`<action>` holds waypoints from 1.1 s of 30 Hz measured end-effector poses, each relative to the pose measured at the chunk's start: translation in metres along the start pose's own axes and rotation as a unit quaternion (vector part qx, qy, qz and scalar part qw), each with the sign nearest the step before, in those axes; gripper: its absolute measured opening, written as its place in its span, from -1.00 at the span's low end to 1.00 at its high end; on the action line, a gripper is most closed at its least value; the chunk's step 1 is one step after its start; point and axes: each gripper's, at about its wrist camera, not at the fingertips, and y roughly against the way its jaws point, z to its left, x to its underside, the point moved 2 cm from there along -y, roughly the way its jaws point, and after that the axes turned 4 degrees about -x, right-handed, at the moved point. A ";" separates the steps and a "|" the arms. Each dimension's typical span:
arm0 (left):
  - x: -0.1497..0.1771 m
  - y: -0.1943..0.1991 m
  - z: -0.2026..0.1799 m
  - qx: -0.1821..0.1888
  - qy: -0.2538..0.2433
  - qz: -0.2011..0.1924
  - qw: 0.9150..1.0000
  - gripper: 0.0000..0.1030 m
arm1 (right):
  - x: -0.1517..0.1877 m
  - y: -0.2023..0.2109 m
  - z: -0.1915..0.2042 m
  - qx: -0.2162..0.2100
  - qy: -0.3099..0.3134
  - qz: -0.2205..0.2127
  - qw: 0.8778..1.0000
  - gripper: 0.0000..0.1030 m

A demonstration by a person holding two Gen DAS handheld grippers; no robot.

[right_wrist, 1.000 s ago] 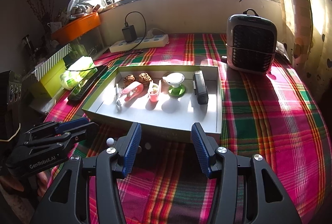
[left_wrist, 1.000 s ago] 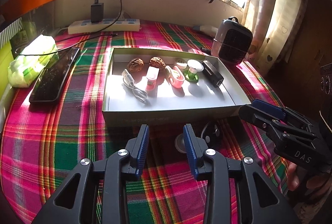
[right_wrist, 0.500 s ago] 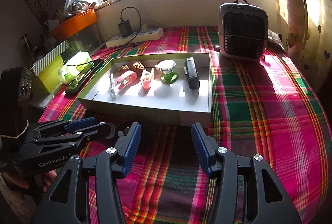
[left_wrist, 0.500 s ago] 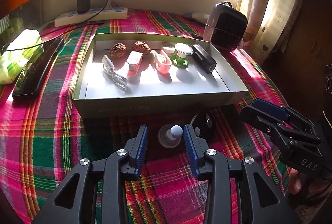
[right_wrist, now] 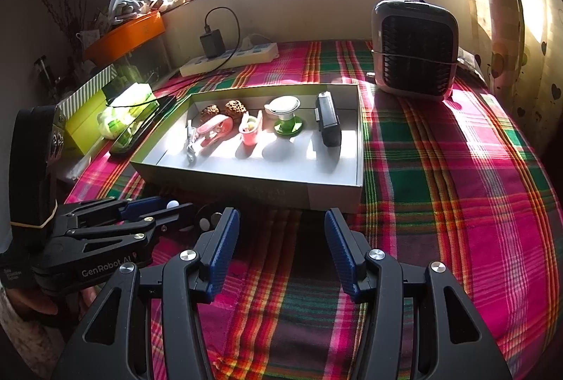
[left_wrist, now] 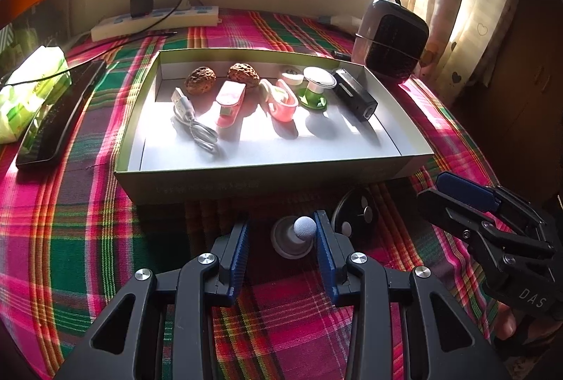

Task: Organize objects
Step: 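Close the left tool on the white knob-topped item while the right tool approaches the black disc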

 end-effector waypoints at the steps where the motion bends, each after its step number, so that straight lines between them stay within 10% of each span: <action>1: 0.000 0.000 0.000 -0.001 0.000 0.000 1.000 -0.37 | 0.000 0.000 0.001 0.001 0.000 0.001 1.000 0.01; 33: 0.010 0.015 0.036 -0.007 0.032 -0.019 0.999 -0.57 | 0.001 -0.036 0.053 -0.002 0.042 0.038 0.998 0.02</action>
